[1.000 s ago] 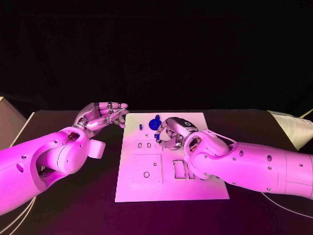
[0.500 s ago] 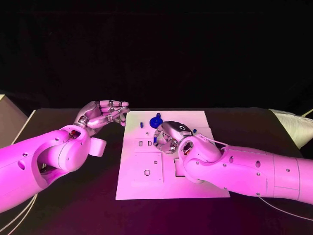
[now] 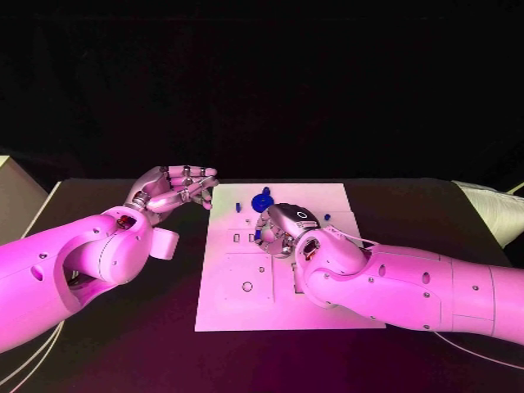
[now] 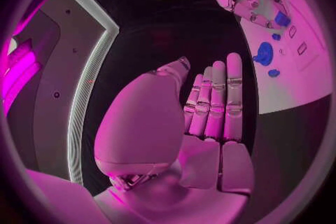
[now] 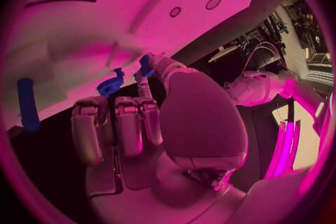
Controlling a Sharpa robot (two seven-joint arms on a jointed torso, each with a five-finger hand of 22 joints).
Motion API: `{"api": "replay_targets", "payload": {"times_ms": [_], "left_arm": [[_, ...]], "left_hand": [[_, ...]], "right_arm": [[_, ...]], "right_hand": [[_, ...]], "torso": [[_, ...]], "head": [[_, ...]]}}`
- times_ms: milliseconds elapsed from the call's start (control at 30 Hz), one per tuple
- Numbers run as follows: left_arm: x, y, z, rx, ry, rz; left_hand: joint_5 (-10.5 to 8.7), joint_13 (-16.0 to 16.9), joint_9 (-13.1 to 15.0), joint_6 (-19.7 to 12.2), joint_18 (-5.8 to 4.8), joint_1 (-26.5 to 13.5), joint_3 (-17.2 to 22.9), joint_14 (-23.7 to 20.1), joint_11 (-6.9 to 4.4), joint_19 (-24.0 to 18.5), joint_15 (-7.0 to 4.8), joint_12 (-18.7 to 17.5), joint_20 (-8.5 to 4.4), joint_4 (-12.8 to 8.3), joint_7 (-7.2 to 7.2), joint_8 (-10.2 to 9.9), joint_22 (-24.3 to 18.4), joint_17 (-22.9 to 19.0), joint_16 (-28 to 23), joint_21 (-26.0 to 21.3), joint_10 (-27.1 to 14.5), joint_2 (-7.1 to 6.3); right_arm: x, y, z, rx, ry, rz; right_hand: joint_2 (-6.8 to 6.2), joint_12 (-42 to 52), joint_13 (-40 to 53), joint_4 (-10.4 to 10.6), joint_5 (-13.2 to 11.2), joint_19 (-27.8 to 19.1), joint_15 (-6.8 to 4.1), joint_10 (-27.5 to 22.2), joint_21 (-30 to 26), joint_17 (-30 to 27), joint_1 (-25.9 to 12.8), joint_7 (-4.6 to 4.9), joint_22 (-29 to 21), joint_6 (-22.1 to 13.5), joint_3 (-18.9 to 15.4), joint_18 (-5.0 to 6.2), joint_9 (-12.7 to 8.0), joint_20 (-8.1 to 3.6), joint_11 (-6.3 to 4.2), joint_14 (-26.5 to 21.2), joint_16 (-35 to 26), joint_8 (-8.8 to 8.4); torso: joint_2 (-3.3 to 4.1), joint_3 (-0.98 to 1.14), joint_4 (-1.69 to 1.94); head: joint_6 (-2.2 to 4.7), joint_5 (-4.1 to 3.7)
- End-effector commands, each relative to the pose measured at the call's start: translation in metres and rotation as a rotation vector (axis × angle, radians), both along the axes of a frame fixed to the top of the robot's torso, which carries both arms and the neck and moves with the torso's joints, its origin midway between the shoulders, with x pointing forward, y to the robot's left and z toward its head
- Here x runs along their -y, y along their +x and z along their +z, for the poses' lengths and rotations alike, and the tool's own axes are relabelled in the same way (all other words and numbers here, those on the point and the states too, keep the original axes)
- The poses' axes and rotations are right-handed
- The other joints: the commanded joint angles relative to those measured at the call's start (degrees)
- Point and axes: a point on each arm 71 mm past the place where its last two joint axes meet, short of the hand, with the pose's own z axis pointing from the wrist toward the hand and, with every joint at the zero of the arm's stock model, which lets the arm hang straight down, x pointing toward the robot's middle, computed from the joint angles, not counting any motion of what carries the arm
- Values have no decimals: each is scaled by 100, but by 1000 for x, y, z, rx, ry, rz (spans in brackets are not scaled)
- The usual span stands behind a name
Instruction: Assemble the parts on the task board
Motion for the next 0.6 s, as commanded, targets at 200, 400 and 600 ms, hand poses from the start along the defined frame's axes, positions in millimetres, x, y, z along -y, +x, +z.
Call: {"api": "replay_targets", "payload": {"times_ms": [200,400,600], "left_arm": [[2,-1,1,3,-5,-20],[2,-1,1,3,-4,-21],[1,-1,1,3,-4,-20]], "left_hand": [[-5,3,9,-14,35,13,32,-17,-9,-30,-4,36,2,3,-18,25,10,-8,19,33,-38,-58],[-5,3,9,-14,35,13,32,-17,-9,-30,-4,36,2,3,-18,25,10,-8,19,33,-38,-58],[-5,4,11,-18,35,3,40,-20,-7,-37,-3,43,3,6,-18,28,15,-11,24,44,-46,-64]], "right_arm": [[0,1,-2,17,-28,5],[1,3,-3,20,-44,-2],[1,5,-5,24,-55,-8]], "right_hand": [[-49,12,1508,-31,21,542,8,607,-35,1508,-77,-4,1399,1,-3,-95,10,-10,-25,607,37,21],[-105,12,1508,-54,2,541,11,607,-38,1508,-91,6,1396,-34,-3,-95,7,-6,-17,607,37,18],[-129,12,1508,-56,-10,540,17,607,-42,1508,-110,15,1391,-57,-4,-93,3,-3,-10,607,37,13]], "torso": [[-4,2,-4],[-2,5,-3],[-2,8,-3]], "head": [[-20,10],[-21,12],[-21,10]]}}
